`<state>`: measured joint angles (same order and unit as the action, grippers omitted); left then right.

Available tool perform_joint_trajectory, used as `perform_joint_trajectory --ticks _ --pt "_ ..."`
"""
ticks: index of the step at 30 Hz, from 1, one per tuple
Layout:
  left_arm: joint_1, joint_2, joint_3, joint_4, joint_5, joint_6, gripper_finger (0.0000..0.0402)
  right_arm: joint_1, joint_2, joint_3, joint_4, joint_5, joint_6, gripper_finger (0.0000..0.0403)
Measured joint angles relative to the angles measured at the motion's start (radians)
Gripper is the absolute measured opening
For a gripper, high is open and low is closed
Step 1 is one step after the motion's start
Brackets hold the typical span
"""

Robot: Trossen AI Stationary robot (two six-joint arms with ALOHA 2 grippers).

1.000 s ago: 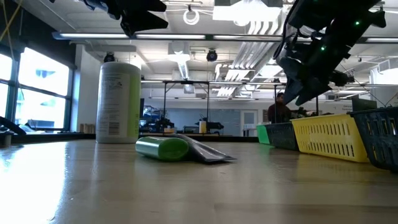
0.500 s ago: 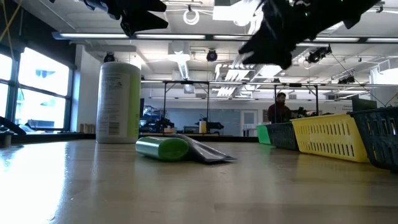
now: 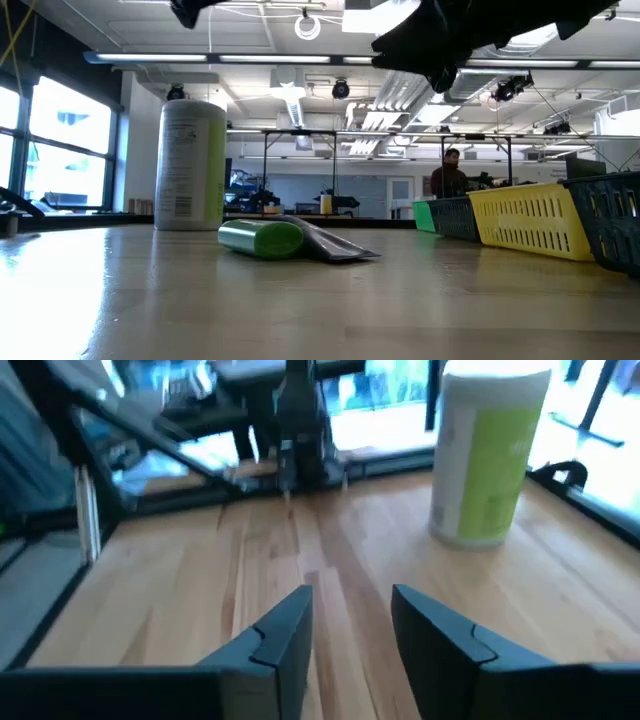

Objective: Pick & Place Travel size toiletries
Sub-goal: Put the blue shave cream into the green basket

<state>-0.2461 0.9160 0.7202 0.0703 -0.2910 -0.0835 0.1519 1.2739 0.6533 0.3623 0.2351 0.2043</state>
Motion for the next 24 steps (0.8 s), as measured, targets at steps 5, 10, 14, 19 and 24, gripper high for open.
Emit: perform_joint_trajectory --ticks 5,10,14,19,24 --pt "-0.076 -0.069 -0.024 -0.08 -0.122 0.001 0.0156 0.053 0.007 0.0 0.115 0.114 -0.005 0.0107" --pt "-0.15 -0.09 -0.105 -0.067 -0.169 0.001 0.0094 0.093 0.031 0.0 0.214 0.13 -0.03 0.0078" --pt "-0.199 -0.122 -0.154 -0.063 -0.19 0.01 0.005 0.114 0.078 0.038 0.233 0.132 -0.022 0.0058" --pt "-0.258 -0.193 -0.239 0.042 -0.193 0.089 0.0007 0.143 0.195 0.132 0.208 0.127 -0.02 0.004" --pt "-0.308 -0.294 -0.369 0.194 -0.193 0.131 0.0006 0.161 0.299 0.271 0.016 0.14 0.058 0.003"
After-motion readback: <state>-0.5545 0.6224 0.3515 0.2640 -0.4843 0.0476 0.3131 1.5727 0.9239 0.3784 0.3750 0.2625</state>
